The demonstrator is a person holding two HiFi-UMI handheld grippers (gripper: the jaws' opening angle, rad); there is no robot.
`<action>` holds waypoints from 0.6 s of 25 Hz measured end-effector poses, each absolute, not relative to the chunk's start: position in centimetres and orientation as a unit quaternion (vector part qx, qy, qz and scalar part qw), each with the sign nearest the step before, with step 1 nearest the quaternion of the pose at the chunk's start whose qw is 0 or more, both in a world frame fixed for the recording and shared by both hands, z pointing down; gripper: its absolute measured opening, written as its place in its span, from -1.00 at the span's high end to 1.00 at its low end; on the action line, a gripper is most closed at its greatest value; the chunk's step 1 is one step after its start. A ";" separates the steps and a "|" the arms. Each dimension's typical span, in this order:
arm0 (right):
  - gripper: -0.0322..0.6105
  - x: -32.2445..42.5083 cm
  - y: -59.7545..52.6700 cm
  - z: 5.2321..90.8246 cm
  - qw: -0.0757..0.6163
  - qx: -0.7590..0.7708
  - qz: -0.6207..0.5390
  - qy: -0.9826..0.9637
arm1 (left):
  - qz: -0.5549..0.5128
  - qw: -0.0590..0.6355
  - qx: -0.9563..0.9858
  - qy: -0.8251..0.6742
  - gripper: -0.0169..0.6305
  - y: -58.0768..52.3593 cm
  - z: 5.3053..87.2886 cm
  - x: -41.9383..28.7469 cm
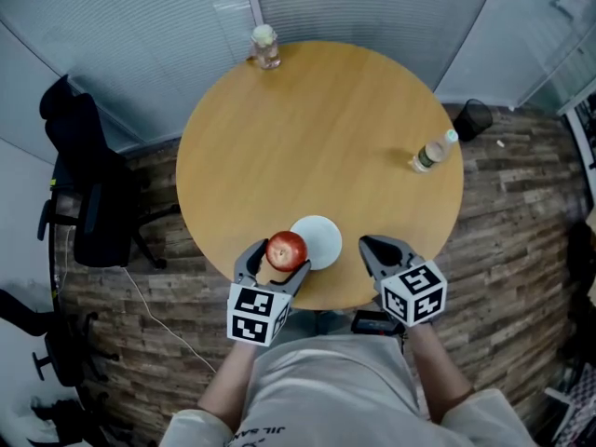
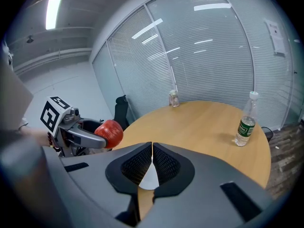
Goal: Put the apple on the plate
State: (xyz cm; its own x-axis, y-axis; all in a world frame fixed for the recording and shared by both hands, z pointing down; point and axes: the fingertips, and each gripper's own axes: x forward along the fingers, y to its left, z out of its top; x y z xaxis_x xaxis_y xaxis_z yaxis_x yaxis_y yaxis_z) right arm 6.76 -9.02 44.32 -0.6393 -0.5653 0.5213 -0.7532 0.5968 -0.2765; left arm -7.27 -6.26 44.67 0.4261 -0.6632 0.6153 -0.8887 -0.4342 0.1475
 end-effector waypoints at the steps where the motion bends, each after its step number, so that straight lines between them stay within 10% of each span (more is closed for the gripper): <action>1: 0.80 6.7 -9.1 44.5 0.195 0.379 0.245 -0.871 | 0.243 0.234 0.812 -0.476 -0.23 -6.4 44.9 -7.2; 15: 0.80 6.6 -9.5 46.9 0.211 0.390 0.261 -0.858 | 0.270 0.245 0.818 -0.444 -0.23 -8.1 49.1 -5.9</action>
